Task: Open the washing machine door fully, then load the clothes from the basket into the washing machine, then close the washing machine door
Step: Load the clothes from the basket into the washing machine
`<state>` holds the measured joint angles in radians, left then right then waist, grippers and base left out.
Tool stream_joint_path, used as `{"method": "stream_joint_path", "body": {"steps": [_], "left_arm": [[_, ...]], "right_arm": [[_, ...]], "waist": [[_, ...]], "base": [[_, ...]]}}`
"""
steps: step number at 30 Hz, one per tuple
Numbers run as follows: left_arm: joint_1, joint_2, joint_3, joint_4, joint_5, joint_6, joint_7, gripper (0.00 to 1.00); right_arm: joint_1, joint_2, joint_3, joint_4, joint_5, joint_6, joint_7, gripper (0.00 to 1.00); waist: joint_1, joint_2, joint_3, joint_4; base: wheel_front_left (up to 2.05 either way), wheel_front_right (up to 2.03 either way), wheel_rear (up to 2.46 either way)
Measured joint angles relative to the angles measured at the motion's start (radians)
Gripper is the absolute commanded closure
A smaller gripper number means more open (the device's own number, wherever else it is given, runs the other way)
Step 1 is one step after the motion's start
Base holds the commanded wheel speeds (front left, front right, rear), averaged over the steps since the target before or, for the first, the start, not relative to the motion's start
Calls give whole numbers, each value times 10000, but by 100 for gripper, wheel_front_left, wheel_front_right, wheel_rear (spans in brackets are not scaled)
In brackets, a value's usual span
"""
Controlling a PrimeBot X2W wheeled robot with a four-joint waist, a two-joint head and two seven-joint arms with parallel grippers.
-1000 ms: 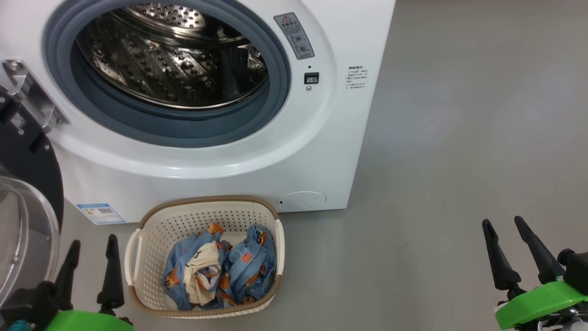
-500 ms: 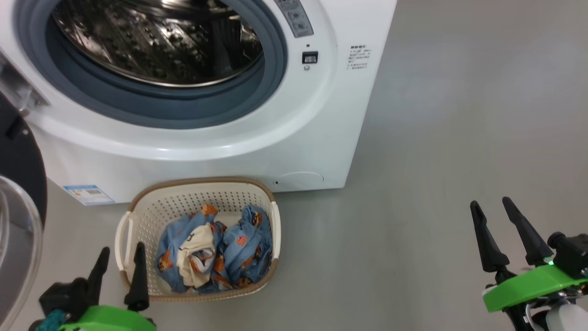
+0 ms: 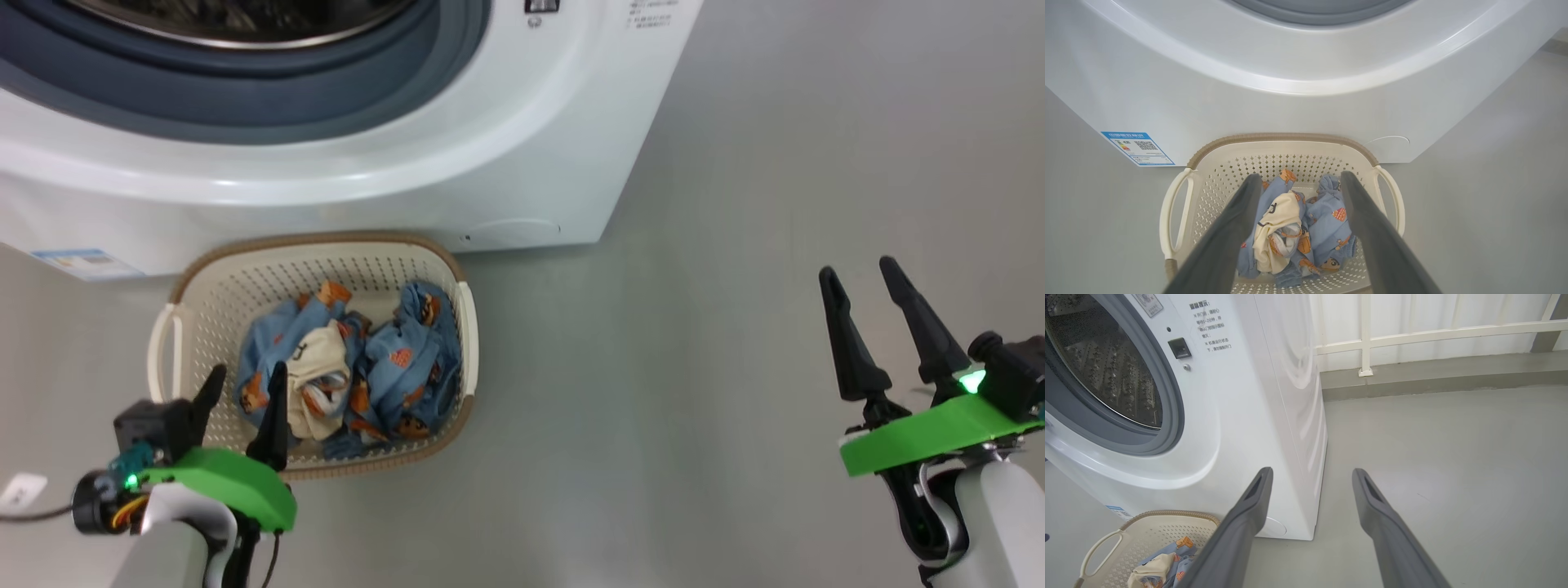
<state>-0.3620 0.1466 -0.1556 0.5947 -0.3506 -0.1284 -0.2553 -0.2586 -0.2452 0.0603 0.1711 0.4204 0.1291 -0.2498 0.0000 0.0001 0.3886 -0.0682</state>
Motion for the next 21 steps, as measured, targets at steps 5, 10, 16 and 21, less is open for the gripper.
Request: {"method": "stream_joint_path", "body": {"steps": [5,10,16,21], "left_arm": [[-1019,50,-278,1202,-182,0,0,0],[-2175,247,-619,2541,-399,-2,0,0],[-3005,391,-1030,3501,-520,-8,0,0],[-3896,537,-1388,4500,-671,-8,0,0]], "right_arm": [[-409,54,84,-142,0,0,0,0],[-814,153,178,-232,0,0,-2,0],[-1085,221,205,-309,0,0,-2,0],[-1285,255,245,-374,0,0,-2,0]], "waist": [[0,0,693,-87],[0,0,1484,-213],[0,0,2102,-326],[1,0,2693,-433]], "base": [[0,0,0],[0,0,0],[0,0,0],[0,0,0]]}}
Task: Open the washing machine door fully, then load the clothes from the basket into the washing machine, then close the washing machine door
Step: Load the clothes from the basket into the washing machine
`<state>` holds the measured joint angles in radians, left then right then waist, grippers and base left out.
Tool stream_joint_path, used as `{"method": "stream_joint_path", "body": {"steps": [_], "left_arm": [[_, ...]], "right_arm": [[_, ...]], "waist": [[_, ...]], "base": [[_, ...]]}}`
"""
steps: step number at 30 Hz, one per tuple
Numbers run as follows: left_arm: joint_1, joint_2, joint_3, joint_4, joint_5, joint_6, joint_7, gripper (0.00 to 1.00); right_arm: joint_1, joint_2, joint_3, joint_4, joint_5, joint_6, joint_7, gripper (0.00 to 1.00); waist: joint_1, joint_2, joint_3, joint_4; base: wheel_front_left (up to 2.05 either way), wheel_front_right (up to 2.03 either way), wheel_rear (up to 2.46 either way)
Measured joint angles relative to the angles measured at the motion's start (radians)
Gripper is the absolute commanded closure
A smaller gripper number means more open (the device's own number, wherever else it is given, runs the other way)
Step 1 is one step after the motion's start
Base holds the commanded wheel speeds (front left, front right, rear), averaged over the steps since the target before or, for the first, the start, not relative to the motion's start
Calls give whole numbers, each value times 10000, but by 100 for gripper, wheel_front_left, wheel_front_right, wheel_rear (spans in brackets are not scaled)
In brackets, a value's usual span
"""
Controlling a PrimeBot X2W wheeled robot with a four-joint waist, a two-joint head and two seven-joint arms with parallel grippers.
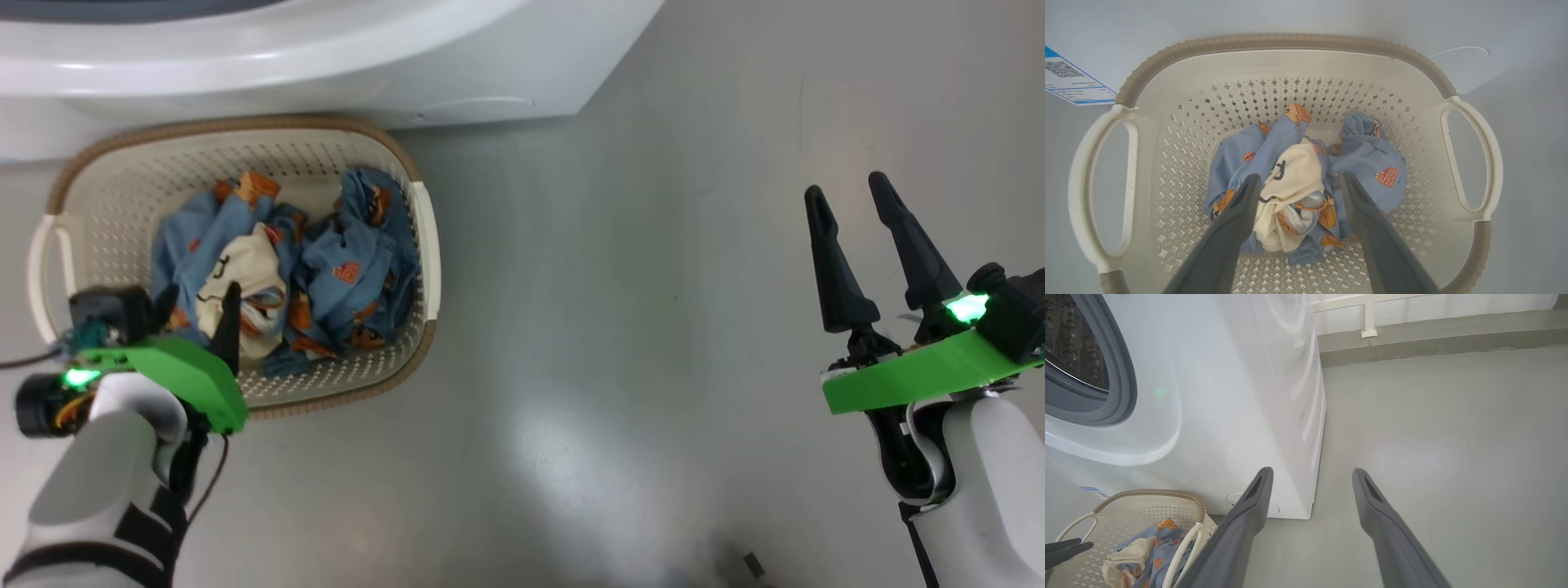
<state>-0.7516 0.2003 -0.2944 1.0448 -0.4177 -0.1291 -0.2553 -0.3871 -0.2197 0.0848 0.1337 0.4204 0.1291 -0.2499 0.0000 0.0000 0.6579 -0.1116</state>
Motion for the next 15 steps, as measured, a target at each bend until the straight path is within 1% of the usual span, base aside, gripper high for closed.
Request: {"method": "stream_joint_path", "body": {"steps": [9,15], "left_arm": [[-1466,205,-525,1463,-422,0,4,0],[-2194,293,-882,1958,-562,0,366,0]], "right_arm": [[-394,-27,345,-153,-52,0,0,0],[-742,-59,441,-324,-56,0,-13,0]], "waist": [[0,0,950,-193],[-1,0,1504,-270]], "base": [[0,0,0],[0,0,0]]}}
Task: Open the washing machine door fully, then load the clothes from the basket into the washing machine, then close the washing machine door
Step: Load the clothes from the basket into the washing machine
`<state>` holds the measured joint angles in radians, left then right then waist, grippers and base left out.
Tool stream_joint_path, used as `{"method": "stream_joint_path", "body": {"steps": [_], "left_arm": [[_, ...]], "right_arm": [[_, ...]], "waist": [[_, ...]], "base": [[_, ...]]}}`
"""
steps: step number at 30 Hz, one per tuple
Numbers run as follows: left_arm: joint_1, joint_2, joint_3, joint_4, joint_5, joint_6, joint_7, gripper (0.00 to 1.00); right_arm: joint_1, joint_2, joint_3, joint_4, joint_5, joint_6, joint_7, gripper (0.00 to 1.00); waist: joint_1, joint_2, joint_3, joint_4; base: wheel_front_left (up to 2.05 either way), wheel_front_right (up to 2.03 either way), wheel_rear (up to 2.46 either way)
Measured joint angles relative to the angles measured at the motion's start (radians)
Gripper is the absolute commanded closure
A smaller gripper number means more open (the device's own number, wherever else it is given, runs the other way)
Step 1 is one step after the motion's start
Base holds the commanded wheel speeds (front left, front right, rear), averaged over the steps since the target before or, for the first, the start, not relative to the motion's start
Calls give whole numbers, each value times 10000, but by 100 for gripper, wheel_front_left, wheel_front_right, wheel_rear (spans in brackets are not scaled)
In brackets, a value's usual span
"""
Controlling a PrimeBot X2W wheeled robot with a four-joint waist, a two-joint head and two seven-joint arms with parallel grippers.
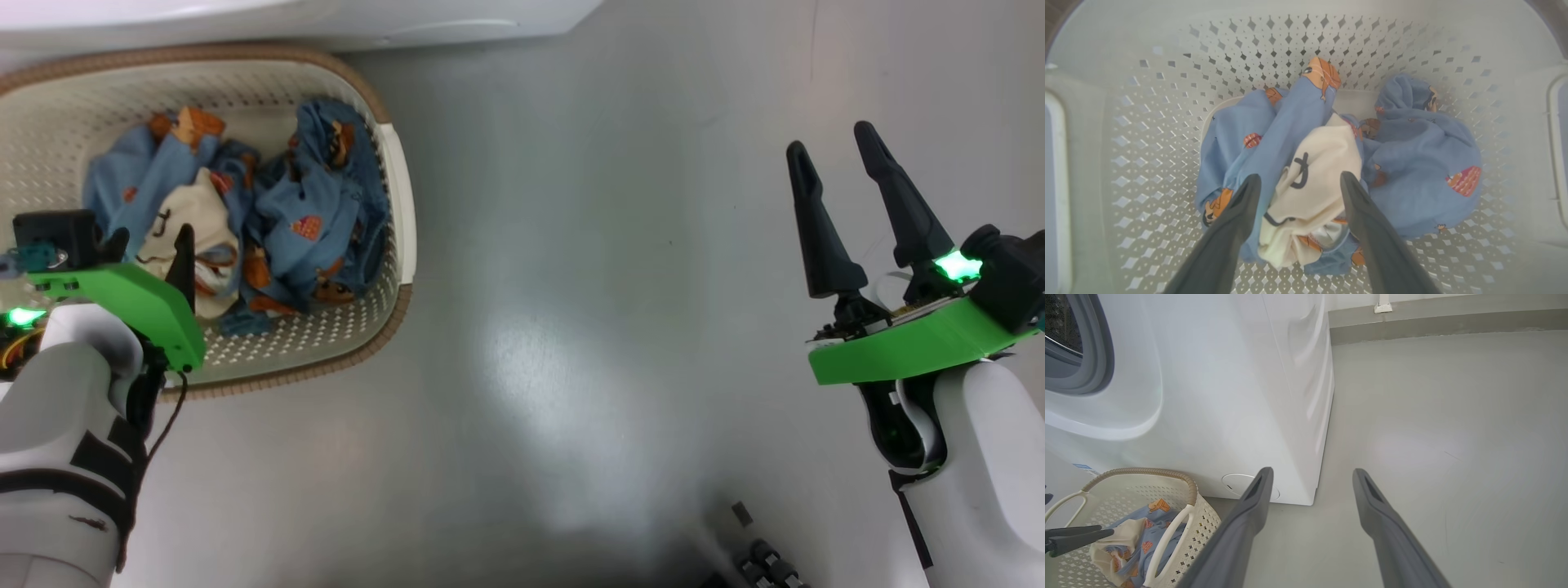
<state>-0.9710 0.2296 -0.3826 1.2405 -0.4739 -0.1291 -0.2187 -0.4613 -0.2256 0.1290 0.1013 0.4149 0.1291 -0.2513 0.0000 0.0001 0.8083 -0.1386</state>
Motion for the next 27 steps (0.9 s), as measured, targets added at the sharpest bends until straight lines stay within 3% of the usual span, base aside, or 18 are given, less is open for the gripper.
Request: {"method": "stream_joint_path", "body": {"steps": [13,14,16,17,18,27], "left_arm": [[-557,314,-679,238,-617,0,857,0],[-562,330,-748,240,-665,0,941,4],[-562,364,-869,240,-759,0,968,60],[-562,378,-913,240,-861,0,970,92],[-561,387,-951,240,-955,0,1007,100],[-391,337,-1160,173,-1758,0,669,100]], "right_arm": [[-336,-69,408,-247,-13,0,-58,0],[-337,-71,424,-251,-13,0,-58,0],[-336,-71,439,-251,-13,0,-58,0],[-335,-75,439,-251,-13,0,-58,0],[-334,-77,437,-249,-13,0,-58,0],[-292,-69,343,-157,-13,0,-58,0]], "waist": [[1,0,678,-257],[1,0,688,-286],[1,0,676,-329],[1,0,653,-338],[1,0,625,-341],[1,0,127,-169]], "base": [[0,0,0],[0,0,0],[0,0,0],[0,0,0],[0,0,0],[0,0,0]]}}
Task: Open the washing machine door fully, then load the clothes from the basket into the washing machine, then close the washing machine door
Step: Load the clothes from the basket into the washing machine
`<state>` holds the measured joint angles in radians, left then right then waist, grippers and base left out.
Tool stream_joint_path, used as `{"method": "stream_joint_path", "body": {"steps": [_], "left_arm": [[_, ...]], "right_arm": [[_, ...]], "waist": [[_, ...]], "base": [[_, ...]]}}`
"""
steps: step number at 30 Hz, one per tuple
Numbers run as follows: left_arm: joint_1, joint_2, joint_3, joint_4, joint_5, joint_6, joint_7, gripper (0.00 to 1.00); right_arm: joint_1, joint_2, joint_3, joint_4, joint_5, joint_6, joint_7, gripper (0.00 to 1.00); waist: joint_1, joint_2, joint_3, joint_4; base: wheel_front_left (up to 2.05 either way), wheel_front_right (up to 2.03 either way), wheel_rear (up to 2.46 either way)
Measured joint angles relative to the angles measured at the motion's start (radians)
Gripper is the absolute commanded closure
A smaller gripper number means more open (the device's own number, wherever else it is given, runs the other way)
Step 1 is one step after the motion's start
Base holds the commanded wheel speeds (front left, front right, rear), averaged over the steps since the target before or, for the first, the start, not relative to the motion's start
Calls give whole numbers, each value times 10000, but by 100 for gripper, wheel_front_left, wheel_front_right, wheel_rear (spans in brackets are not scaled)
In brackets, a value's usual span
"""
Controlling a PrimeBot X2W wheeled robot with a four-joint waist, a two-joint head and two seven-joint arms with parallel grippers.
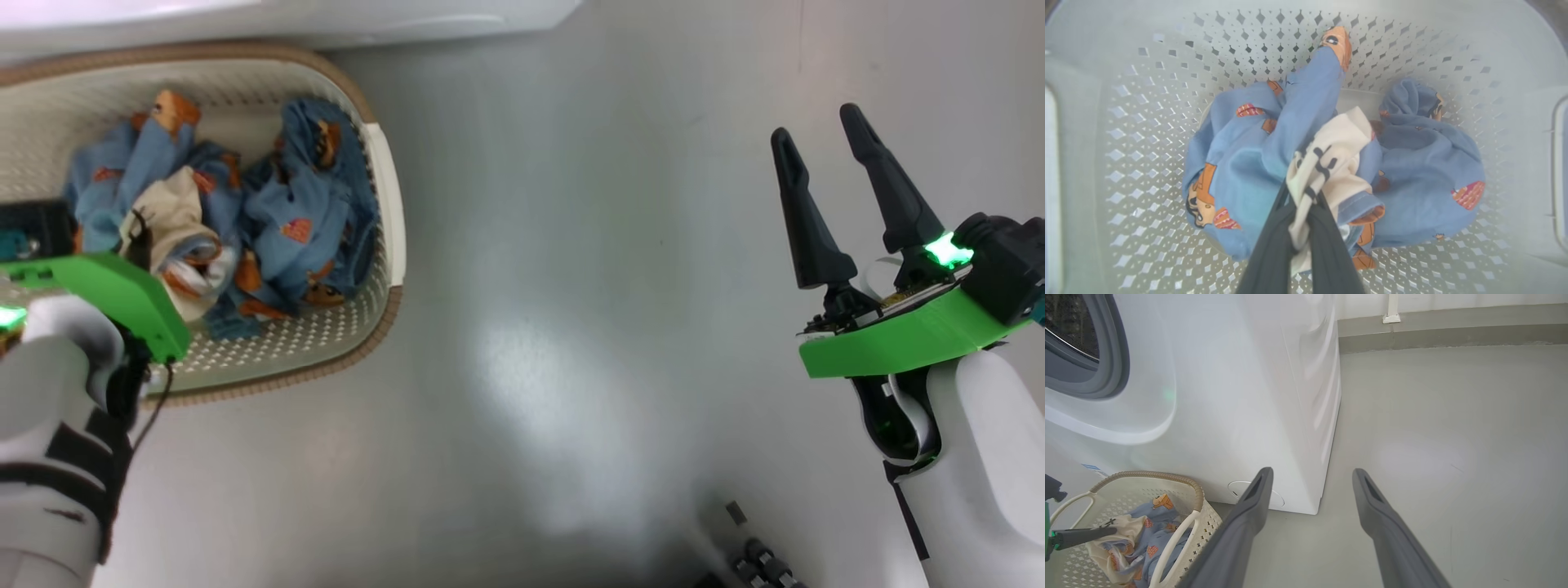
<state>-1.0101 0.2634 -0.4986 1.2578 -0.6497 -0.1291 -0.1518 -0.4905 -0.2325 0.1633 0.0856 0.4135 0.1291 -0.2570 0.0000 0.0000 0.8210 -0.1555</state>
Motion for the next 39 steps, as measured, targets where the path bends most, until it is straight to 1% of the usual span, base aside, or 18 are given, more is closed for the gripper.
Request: {"method": "stream_joint_path", "body": {"steps": [7,12,16,19,23,30,34,35,39], "left_arm": [[797,-144,-10,-12,-594,0,-656,100],[1415,-267,-17,-265,-836,0,-876,100],[1899,-242,-2,-654,-1014,0,-961,100],[2310,-127,276,-1248,-951,0,-963,100],[3066,2,894,-2079,-453,10,-963,100],[4612,-8,1956,-3532,681,29,-963,100],[5328,-140,2497,-4320,1292,29,-963,100],[5631,-217,2767,-4729,1578,29,-963,100],[6269,-374,3342,-5597,2130,29,-963,100]], "right_arm": [[182,15,96,299,4,0,0,0],[493,-13,102,541,17,0,0,0],[792,-98,98,715,31,0,0,0],[1085,-115,69,830,33,0,0,0],[1483,-121,21,970,35,0,0,0],[2279,-203,-345,1074,109,0,0,0],[2688,-251,-591,1087,109,0,2,0],[2858,-259,-719,1087,109,0,0,0],[3187,-278,-895,1087,109,0,0,0]], "waist": [[0,0,-795,195],[0,0,-1541,339],[0,0,-2193,463],[0,0,-2696,556],[0,0,-3377,667],[0,0,-4522,811],[0,0,-5109,874],[0,0,-5367,900],[0,0,-5836,936]], "base": [[0,0,0],[0,0,0],[0,0,0],[0,0,0],[0,0,0],[0,0,0],[0,0,0],[0,0,0],[0,0,0]]}}
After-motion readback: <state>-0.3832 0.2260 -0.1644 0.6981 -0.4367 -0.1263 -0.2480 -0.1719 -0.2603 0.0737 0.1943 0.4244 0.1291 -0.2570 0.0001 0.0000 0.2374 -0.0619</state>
